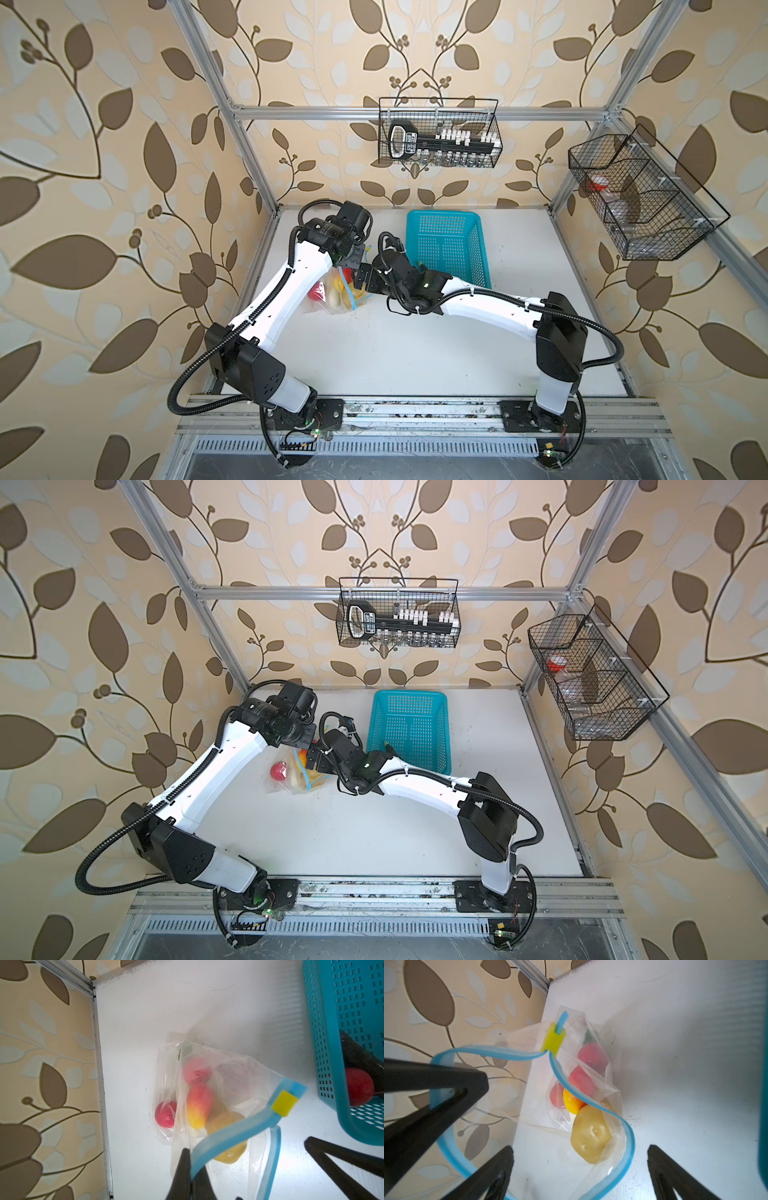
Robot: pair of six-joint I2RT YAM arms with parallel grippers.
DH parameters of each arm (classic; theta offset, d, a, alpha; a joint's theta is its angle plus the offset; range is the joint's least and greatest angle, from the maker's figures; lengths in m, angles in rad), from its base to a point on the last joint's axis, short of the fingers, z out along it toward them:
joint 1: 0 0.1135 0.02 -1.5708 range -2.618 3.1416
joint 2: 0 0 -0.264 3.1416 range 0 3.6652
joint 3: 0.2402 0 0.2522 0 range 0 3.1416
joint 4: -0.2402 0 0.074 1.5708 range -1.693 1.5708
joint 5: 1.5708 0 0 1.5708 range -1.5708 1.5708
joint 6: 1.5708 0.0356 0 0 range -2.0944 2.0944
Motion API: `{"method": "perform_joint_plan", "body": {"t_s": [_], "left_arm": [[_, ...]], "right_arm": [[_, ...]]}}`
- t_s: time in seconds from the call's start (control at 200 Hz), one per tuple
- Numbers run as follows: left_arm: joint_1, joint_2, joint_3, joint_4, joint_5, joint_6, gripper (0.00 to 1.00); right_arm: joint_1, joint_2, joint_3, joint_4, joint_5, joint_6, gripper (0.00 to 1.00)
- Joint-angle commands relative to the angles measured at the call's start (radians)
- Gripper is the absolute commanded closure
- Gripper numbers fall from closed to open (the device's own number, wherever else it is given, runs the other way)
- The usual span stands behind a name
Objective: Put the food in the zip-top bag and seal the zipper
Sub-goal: 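Lower the potato into the bag and open the right gripper, then raise the right gripper and move it back over the basket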
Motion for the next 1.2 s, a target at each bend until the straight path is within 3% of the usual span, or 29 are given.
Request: {"method": "perform_joint_plan", "body": {"t_s": [0.0,0.6,1.195], "left_arm": [[0.015,-0.047,-0.014,0.015,-0.028,-0.013,1.00],[0.017,-0.016,-0.012,0.016,-0.022,-0.009,1.00],[0.020,-0.023,-0.041,0.035,-0.047,0.008,1.00]], "right_arm": [[0.005,-0.057,-0.034,-0.026,0.048,-0.010,0.00],[-0.058,-0.180,-0.088,-0.148,0.148,-0.059,0.00],[-0.234,-0.138,0.019,-0.403,0.057,-0.106,0.05]]}}
